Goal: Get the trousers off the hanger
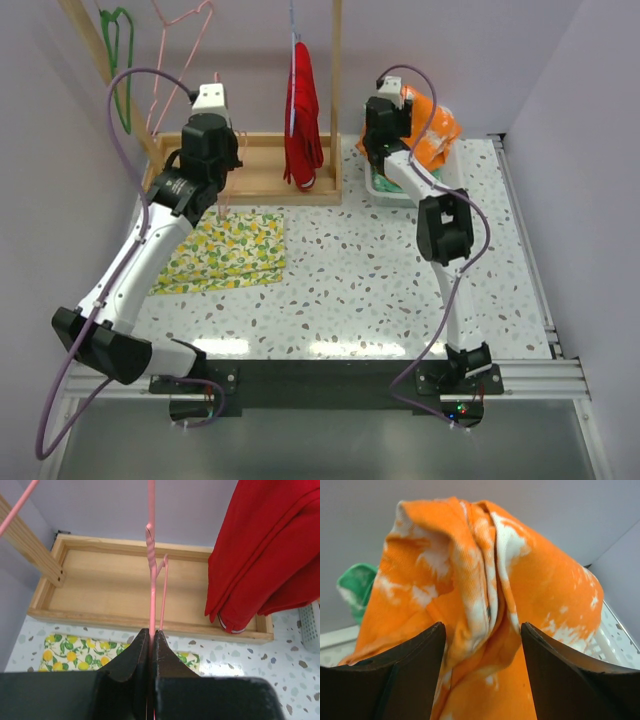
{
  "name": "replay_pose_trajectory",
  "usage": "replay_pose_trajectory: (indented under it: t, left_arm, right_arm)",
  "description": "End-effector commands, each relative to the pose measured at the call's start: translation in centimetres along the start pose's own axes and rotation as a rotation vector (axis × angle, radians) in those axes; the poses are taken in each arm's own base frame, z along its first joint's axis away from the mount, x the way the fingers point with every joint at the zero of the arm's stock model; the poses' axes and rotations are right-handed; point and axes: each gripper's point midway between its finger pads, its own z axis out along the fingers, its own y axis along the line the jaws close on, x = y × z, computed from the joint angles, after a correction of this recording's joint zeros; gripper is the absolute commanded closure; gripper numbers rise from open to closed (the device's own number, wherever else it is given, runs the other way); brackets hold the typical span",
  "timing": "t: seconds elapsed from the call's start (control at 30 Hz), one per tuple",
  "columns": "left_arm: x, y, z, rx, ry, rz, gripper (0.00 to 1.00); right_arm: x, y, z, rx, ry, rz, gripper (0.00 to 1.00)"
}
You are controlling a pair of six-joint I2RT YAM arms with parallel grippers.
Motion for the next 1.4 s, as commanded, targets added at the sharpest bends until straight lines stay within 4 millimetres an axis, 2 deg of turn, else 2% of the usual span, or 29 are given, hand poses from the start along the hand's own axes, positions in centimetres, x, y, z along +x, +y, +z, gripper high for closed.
replay_pose_trajectory:
  t: [0.0, 0.07, 0.1, 0.13, 0.17, 0.2, 0.23, 0.33, 0.37, 0.43, 0.47, 0.5, 0.53, 0.57, 0.6, 0.67, 0.7, 0.77, 0.83, 0.97, 1.0, 1.07, 1.17, 1.37]
  left_arm:
    - [-5.6, -0.1, 0.5, -0.032, -0.155, 0.023, 1.00]
    - [-6.7, -0.1, 0.6, -0.037, -0.180, 0.045, 1.00]
    - [-7.4, -0.4, 0.9, -0.037, -0.192, 0.055, 1.00]
    - [-8.0, -0.5, 1.0, -0.034, -0.207, 0.055, 1.00]
    - [-8.4, -0.5, 1.3, -0.032, -0.216, 0.072, 1.00]
    - [-9.1, -0.7, 1.7, -0.027, -0.226, 0.074, 1.00]
    - [-9.4, -1.0, 2.0, -0.009, -0.230, 0.077, 1.00]
    - [-10.7, -1.4, 2.9, 0.026, -0.248, 0.071, 1.00]
    - [-10.7, -1.0, 3.7, 0.027, -0.241, 0.071, 1.00]
    - [-12.1, -1.4, 3.8, 0.064, -0.265, 0.060, 1.00]
    - [-12.0, -1.2, 4.9, 0.063, -0.255, 0.069, 1.00]
    - [-13.3, -1.1, 4.8, 0.069, -0.280, 0.061, 1.00]
    - [-13.7, -1.1, 5.1, 0.080, -0.284, 0.060, 1.00]
    - [-13.6, -1.1, 6.2, 0.106, -0.275, 0.067, 1.00]
    - [-14.7, -1.2, 6.2, 0.123, -0.299, 0.060, 1.00]
    - [-14.8, -1.5, 7.5, 0.140, -0.296, 0.071, 1.00]
    - [-15.4, -1.7, 7.6, 0.151, -0.312, 0.073, 1.00]
    - [-16.0, -1.6, 8.5, 0.148, -0.336, 0.063, 1.00]
    - [-17.4, -1.4, 8.6, 0.141, -0.382, 0.043, 1.00]
    - [-18.5, -1.3, 9.1, 0.137, -0.445, 0.009, 1.00]
    - [-19.4, -1.3, 8.8, 0.137, -0.466, 0.000, 1.00]
    - [-19.8, -1.6, 9.1, 0.150, -0.474, -0.014, 1.00]
    - [-21.1, -2.2, 7.8, 0.189, -0.509, -0.038, 1.00]
    - [-21.9, -1.8, 5.6, 0.199, -0.535, -0.058, 1.00]
  right_arm:
    - [-8.3, 1.6, -8.3, -0.118, -0.073, 0.085, 0.33]
    - [-9.1, 1.8, -10.8, -0.143, -0.075, 0.083, 0.31]
    - [-8.4, 2.5, -12.7, -0.176, -0.057, 0.071, 0.31]
    - [-10.5, 1.4, -14.3, -0.185, -0.080, 0.106, 0.30]
    - [-11.1, 0.8, -15.5, -0.186, -0.081, 0.129, 0.30]
    - [-10.2, 1.0, -16.6, -0.205, -0.060, 0.142, 0.29]
    - [-11.8, -0.4, -17.9, -0.217, -0.066, 0.172, 0.29]
    - [-11.4, -2.2, -19.2, -0.215, -0.029, 0.179, 0.27]
    - [-12.0, -3.3, -19.7, -0.209, -0.035, 0.184, 0.27]
    - [-12.4, -4.4, -20.4, -0.206, -0.036, 0.175, 0.27]
    - [-12.9, -5.4, -20.8, -0.199, -0.045, 0.175, 0.27]
    - [-13.1, -5.7, -21.0, -0.194, -0.046, 0.168, 0.27]
    - [-12.9, -6.3, -21.1, -0.177, -0.039, 0.153, 0.26]
    - [-13.1, -6.9, -21.2, -0.163, -0.040, 0.146, 0.26]
    - [-13.3, -7.6, -21.4, -0.150, -0.042, 0.138, 0.26]
    - [-13.4, -8.4, -21.7, -0.138, -0.040, 0.133, 0.26]
    - [-14.0, -9.1, -22.0, -0.138, -0.050, 0.137, 0.26]
    - [-14.3, -9.5, -22.2, -0.142, -0.065, 0.142, 0.26]
    - [-15.0, -10.1, -22.3, -0.137, -0.080, 0.140, 0.26]
    - [-15.3, -10.1, -21.7, -0.130, -0.090, 0.106, 0.26]
    - [-15.2, -10.3, -21.4, -0.122, -0.089, 0.099, 0.26]
    - [-14.6, -9.8, -20.9, -0.124, -0.073, 0.078, 0.26]
    - [-14.0, -9.1, -20.3, -0.126, -0.058, 0.059, 0.27]
    - [-13.0, -8.1, -19.9, -0.144, -0.035, 0.039, 0.27]
